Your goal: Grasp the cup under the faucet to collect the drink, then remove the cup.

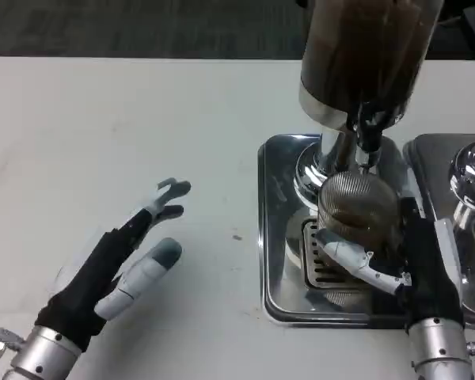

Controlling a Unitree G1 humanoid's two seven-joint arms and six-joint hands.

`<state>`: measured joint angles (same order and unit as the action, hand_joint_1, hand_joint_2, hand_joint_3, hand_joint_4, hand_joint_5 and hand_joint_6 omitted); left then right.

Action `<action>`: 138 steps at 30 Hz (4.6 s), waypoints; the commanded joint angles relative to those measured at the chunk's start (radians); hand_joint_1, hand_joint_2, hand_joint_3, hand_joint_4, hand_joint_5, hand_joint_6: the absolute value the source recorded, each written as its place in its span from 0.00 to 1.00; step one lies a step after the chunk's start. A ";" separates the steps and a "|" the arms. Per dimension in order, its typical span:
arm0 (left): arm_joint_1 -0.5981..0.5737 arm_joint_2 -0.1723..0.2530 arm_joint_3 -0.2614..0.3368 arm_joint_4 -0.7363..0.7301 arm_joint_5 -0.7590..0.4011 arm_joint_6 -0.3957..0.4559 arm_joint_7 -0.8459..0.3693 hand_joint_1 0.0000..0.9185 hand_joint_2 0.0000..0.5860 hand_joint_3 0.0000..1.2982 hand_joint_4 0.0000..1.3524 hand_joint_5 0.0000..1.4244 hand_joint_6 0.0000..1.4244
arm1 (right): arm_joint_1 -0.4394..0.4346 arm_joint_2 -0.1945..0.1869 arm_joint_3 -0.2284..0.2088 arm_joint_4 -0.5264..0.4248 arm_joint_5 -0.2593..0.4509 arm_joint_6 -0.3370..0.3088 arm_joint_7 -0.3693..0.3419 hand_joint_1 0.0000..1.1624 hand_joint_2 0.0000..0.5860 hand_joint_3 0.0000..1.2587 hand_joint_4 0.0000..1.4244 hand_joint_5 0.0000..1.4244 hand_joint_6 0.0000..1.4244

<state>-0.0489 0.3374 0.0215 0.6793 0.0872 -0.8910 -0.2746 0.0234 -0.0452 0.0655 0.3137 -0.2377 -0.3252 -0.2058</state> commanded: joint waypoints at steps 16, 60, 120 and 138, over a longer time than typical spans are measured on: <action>0.016 0.013 0.009 -0.038 -0.023 0.013 0.000 0.00 0.21 0.13 0.01 0.11 0.06 | 0.001 0.012 0.032 0.027 -0.025 0.008 -0.021 0.91 0.33 0.26 0.36 0.41 0.53; 0.024 0.012 -0.023 -0.034 -0.013 0.029 -0.022 0.00 0.21 0.14 0.03 0.12 0.06 | 0.083 0.067 -0.003 -0.076 -0.063 -0.124 -0.215 1.00 0.16 0.55 0.54 0.59 0.85; 0.552 0.241 0.098 -0.629 0.593 0.075 0.430 0.00 0.20 0.00 0.00 0.00 0.00 | 0.519 -0.023 0.075 -0.693 0.092 -0.043 0.192 0.98 0.17 0.59 0.59 0.63 0.90; 0.549 0.200 0.043 -0.713 0.619 0.153 0.428 0.00 0.19 0.00 0.00 0.00 0.00 | 0.533 -0.045 0.039 -0.733 0.148 -0.010 0.252 0.97 0.15 0.60 0.59 0.64 0.90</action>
<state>0.4988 0.5418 0.0764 -0.0238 0.6963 -0.7490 0.1407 0.5666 -0.0935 0.1131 -0.3998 -0.1174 -0.3359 0.0439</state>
